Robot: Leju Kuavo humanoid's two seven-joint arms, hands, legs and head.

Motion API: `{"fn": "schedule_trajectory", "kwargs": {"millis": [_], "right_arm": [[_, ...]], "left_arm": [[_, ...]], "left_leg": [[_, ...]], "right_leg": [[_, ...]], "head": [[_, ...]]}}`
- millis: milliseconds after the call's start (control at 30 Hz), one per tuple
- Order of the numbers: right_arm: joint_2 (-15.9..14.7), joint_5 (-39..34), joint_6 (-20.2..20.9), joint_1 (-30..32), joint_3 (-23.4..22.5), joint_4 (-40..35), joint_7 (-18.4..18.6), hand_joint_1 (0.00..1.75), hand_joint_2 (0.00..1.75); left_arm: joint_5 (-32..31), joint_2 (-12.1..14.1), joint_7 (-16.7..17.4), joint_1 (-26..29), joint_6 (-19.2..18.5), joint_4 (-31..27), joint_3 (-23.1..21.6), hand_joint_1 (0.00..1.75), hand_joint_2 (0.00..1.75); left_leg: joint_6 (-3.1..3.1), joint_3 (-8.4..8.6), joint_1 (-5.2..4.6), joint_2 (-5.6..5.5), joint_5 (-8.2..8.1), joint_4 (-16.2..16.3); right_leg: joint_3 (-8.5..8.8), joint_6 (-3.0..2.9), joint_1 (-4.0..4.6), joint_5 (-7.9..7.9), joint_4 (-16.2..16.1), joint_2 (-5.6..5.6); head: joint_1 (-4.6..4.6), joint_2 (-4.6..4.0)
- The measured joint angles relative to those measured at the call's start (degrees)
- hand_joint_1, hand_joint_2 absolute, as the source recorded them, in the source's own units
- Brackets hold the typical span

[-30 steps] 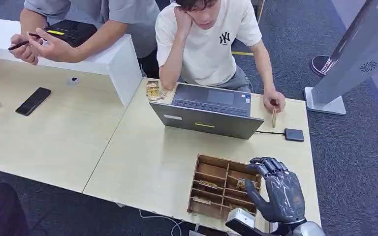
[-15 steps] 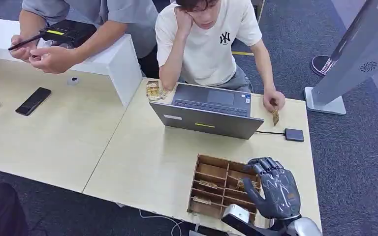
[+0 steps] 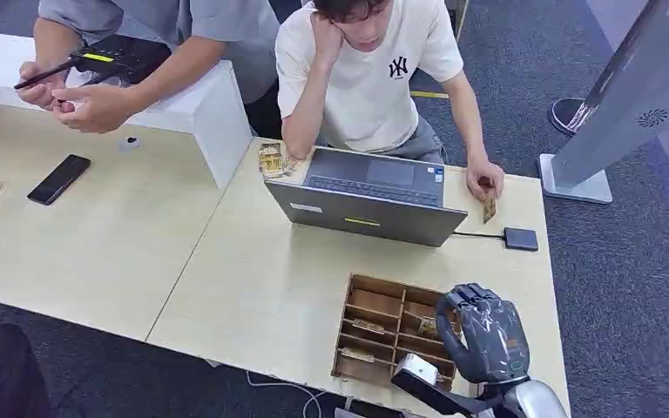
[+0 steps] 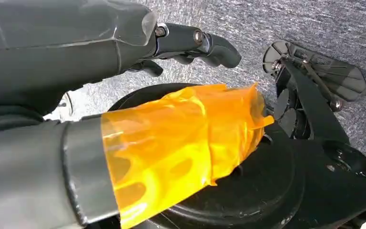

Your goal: Pass the card to the sensor for recognition and then transmit it.

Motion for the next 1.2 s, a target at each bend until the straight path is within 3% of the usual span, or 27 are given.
{"fn": "schedule_trajectory", "kwargs": {"millis": [67,100,233,300,700,933,1033,1200], "right_arm": [[0.00,0.55,0.22,-0.20,0.15,0.31,0.11,1.05,1.75],[0.00,0.66,0.35,-0.29,0.22,0.42,0.13,0.93,1.75],[-0.20,1.68,0.59,-0.64,0.40,0.83,0.66,0.93,1.75],[-0.42,1.84,0.68,-0.78,0.44,0.90,0.70,0.84,1.75],[-1.49,2.51,1.51,-1.70,0.77,1.62,1.16,0.91,1.75],[-2.25,3.04,1.99,-2.13,1.07,2.27,1.16,0.84,1.75],[-2.60,3.19,2.62,-2.19,1.27,2.36,1.18,0.91,1.75],[-3.21,3.19,4.00,-2.50,1.58,2.65,1.44,0.87,1.75]], "left_arm": [[0.04,0.00,0.00,0.00,-0.09,0.00,0.00,0.00,0.00],[0.04,0.00,-0.02,0.00,-0.09,0.00,0.00,0.00,0.00],[0.15,0.00,-0.02,-0.01,-0.13,0.00,0.00,0.00,0.00],[0.17,0.00,-0.02,-0.02,-0.15,0.00,0.00,0.00,0.00],[0.61,0.00,-0.02,-0.03,-0.33,0.00,0.00,0.00,0.00],[0.94,0.00,-0.02,-0.03,-0.33,0.00,0.00,0.00,0.00],[1.14,0.00,-0.02,-0.03,-0.35,0.00,0.00,0.00,0.00],[1.33,0.00,0.02,-0.03,-0.35,0.00,0.00,0.00,0.00]], "left_leg": [[0.00,0.00,0.00,0.00,0.00,0.00],[0.00,0.00,0.00,0.00,0.00,0.00],[0.00,0.00,0.00,0.00,0.00,0.00],[0.00,0.00,0.00,0.00,0.00,0.00],[0.00,0.01,0.00,0.00,0.00,0.00],[0.00,0.01,0.00,0.00,0.00,0.00],[0.00,0.01,0.00,0.00,0.00,0.00],[0.00,0.00,0.00,0.00,0.00,0.00]], "right_leg": [[0.00,0.00,0.00,0.00,0.00,0.00],[0.00,0.00,0.00,0.00,0.00,0.00],[0.00,0.00,0.00,0.00,0.00,0.00],[0.00,0.00,0.00,0.00,0.00,0.00],[0.00,0.00,0.00,0.00,0.00,0.00],[0.00,0.00,0.00,0.00,0.00,0.00],[0.00,0.01,0.00,0.01,0.00,0.00],[0.00,0.01,0.00,0.01,0.00,0.00]], "head": [[-0.02,0.00],[0.00,0.00],[0.00,0.00],[0.00,0.00],[0.00,0.00],[0.00,0.00],[0.00,0.00],[0.00,0.00]]}}
